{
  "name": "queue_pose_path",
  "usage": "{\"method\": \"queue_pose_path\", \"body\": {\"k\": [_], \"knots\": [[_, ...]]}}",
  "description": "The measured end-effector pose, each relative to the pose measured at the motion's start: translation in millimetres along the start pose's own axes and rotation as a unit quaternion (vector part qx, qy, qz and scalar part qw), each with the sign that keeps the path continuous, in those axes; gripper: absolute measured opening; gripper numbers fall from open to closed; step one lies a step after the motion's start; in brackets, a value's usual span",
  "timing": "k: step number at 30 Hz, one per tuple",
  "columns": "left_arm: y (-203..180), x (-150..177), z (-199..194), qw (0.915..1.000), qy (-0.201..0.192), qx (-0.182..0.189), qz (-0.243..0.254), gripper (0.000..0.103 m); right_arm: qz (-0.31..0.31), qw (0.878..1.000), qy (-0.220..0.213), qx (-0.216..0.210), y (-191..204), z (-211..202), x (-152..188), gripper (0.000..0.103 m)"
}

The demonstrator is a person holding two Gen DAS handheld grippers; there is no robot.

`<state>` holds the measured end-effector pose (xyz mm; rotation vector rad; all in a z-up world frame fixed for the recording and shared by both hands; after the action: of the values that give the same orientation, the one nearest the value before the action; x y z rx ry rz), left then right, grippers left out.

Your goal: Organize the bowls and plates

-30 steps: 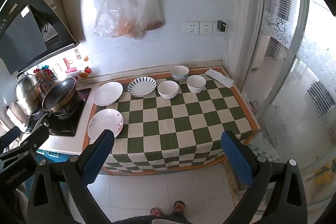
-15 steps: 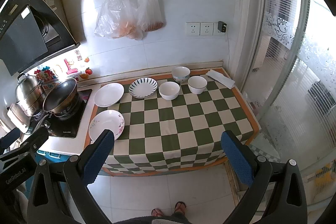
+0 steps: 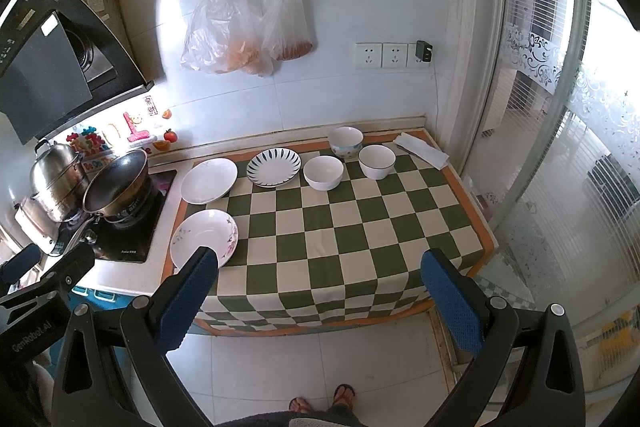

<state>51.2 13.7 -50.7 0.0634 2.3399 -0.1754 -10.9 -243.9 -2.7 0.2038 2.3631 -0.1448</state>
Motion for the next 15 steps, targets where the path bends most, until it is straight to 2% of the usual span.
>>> {"method": "queue_pose_path", "body": {"k": [15], "knots": [[0.6, 0.4, -1.4, 1.0, -0.002, -0.002, 0.001, 0.103, 0.0, 1.0, -0.003, -0.002, 2.0, -2.7, -2.9, 0.103]]}}
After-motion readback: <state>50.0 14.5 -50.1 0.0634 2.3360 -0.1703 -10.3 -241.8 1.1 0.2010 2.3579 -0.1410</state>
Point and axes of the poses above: each gripper's, at about its wrist camera, not at the fingertips, and z roughly the way its jaws point, y to its left, x to its underside, the point moved 7 cm from there along z, roughly the way its jaws point, and after that the axes turned 8 degrees about x, right-handed, at the moved point
